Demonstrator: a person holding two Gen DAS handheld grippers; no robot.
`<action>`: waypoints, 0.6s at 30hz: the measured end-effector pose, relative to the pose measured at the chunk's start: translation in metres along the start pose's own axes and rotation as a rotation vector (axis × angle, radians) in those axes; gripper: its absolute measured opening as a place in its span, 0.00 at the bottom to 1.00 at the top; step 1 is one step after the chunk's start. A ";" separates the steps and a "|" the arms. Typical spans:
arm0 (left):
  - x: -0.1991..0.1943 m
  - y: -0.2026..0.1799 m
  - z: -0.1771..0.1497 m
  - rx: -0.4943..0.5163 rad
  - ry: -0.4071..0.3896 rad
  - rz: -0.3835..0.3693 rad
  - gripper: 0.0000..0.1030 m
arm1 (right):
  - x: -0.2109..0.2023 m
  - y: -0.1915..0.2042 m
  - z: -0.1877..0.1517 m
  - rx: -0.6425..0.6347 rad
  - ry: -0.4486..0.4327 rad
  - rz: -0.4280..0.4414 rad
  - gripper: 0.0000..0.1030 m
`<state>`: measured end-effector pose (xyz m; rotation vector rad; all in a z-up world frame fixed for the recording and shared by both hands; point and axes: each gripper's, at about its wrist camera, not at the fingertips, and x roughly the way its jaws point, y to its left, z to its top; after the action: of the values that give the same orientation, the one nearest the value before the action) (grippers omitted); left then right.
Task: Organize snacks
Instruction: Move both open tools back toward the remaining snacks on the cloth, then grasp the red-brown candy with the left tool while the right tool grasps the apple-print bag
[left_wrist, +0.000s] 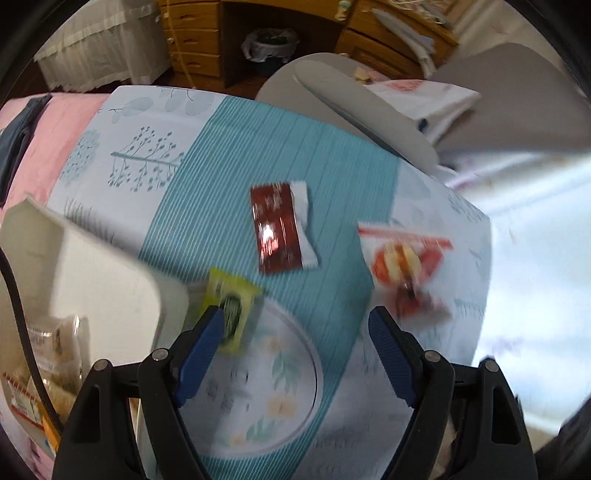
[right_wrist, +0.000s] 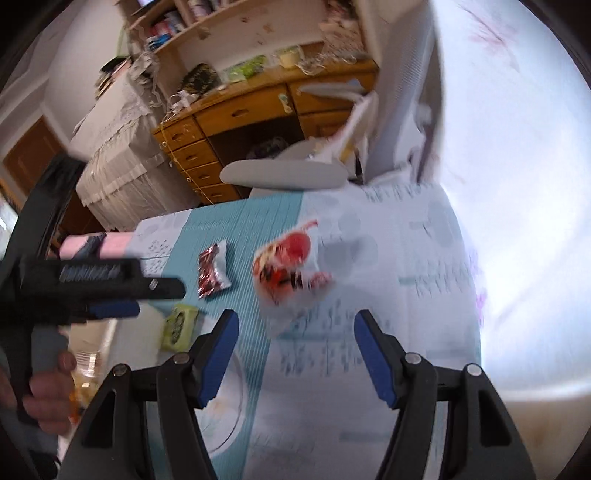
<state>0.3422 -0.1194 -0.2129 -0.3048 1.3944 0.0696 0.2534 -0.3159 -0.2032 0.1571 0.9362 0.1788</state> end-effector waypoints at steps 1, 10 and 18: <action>0.004 -0.001 0.008 -0.010 -0.003 -0.005 0.77 | 0.005 0.003 0.001 -0.020 -0.008 -0.010 0.64; 0.043 0.001 0.052 -0.073 0.035 0.133 0.77 | 0.050 0.026 0.010 -0.152 -0.030 -0.049 0.64; 0.074 0.005 0.059 -0.058 0.080 0.168 0.77 | 0.073 0.045 0.004 -0.258 0.003 -0.094 0.75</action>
<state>0.4109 -0.1092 -0.2776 -0.2401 1.4976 0.2391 0.2946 -0.2566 -0.2486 -0.1249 0.9133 0.2112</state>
